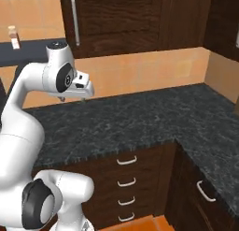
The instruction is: Take a straw from the drawer in front and place it inside the glass cup on the dining counter.
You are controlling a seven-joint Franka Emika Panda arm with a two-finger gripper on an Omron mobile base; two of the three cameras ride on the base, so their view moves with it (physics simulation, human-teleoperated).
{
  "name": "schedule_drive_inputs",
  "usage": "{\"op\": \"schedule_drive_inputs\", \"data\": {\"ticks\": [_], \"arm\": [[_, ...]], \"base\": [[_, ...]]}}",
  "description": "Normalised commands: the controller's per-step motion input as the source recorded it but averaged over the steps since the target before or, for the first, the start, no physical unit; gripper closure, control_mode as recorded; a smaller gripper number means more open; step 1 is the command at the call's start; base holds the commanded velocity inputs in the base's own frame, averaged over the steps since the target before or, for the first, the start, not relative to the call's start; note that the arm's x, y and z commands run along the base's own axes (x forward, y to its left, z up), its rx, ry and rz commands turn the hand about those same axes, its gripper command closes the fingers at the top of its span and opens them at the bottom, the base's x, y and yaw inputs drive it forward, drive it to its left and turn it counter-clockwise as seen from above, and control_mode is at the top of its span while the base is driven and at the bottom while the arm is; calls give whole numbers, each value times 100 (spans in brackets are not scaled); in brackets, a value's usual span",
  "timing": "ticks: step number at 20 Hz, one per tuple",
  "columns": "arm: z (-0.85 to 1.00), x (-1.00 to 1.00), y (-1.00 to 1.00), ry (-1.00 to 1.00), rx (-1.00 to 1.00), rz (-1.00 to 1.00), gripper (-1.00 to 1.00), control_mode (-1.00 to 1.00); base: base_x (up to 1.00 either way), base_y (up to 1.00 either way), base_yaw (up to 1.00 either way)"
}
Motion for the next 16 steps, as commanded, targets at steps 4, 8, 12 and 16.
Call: {"op": "schedule_drive_inputs", "data": {"ticks": [4,8,12,16], "arm": [[0,0,0,0,0,0,-100,100],[0,0,0,0,0,0,-100,100],[0,0,0,0,0,0,-100,100],[0,0,0,0,0,0,-100,100]], "base": [[22,64,-70],[44,78,-62],[3,89,-47],[36,72,-41]]}}
